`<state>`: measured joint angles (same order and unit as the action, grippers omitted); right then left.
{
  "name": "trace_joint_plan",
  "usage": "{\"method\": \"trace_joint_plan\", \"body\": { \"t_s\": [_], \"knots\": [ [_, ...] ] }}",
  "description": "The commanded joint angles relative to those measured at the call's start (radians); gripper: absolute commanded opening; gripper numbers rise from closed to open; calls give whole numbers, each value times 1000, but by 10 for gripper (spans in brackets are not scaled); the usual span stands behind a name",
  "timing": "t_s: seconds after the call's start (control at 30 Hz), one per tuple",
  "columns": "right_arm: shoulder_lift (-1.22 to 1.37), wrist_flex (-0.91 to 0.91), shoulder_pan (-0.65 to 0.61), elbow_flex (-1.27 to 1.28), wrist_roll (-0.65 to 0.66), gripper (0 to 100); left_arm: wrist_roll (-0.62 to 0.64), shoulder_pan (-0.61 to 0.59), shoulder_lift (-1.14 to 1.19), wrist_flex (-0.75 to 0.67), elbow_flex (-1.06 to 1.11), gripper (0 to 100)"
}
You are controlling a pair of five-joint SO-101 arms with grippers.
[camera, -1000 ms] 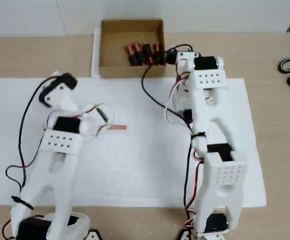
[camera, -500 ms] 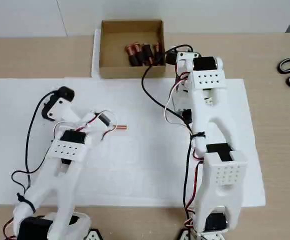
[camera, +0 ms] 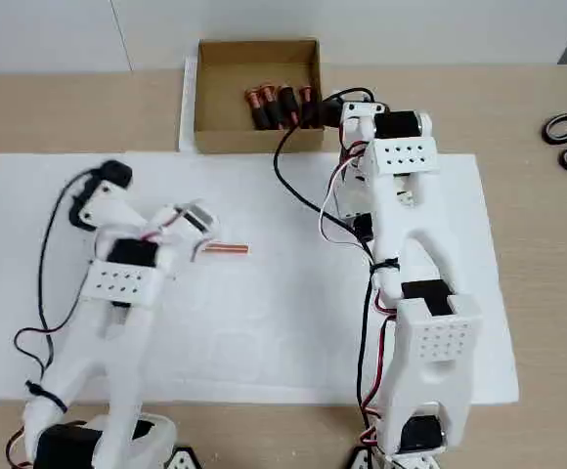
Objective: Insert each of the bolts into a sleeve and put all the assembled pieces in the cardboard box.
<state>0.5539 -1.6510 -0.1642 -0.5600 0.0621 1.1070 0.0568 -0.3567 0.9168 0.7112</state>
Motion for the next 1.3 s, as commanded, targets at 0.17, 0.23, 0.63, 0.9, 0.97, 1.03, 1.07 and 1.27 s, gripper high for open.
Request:
{"method": "trace_joint_plan", "body": {
  "t_s": [0.17, 0.23, 0.63, 0.9, 0.97, 1.03, 1.07, 1.27],
  "knots": [
    [-68, 4, -5, -6, -14, 4, 52, -25, 140, 51, -142, 163],
    [-68, 4, -5, -6, -14, 4, 60, -26, 218, 109, -220, 163],
    [-68, 4, -5, -6, -14, 4, 91, -21, 494, 290, -467, 163],
    [-68, 5, -5, -6, -14, 4, 100, -23, 565, 253, -469, 163],
    [-68, 5, -5, -6, -14, 4, 100, -23, 586, 233, -469, 151],
    [-68, 5, -5, -6, -14, 4, 100, -23, 606, 215, -469, 103],
    [-68, 5, -5, -6, -14, 4, 100, -23, 615, 207, -469, 70],
    [-68, 5, -5, -6, -14, 4, 97, -21, 632, 199, -469, 6]
  ]
}}
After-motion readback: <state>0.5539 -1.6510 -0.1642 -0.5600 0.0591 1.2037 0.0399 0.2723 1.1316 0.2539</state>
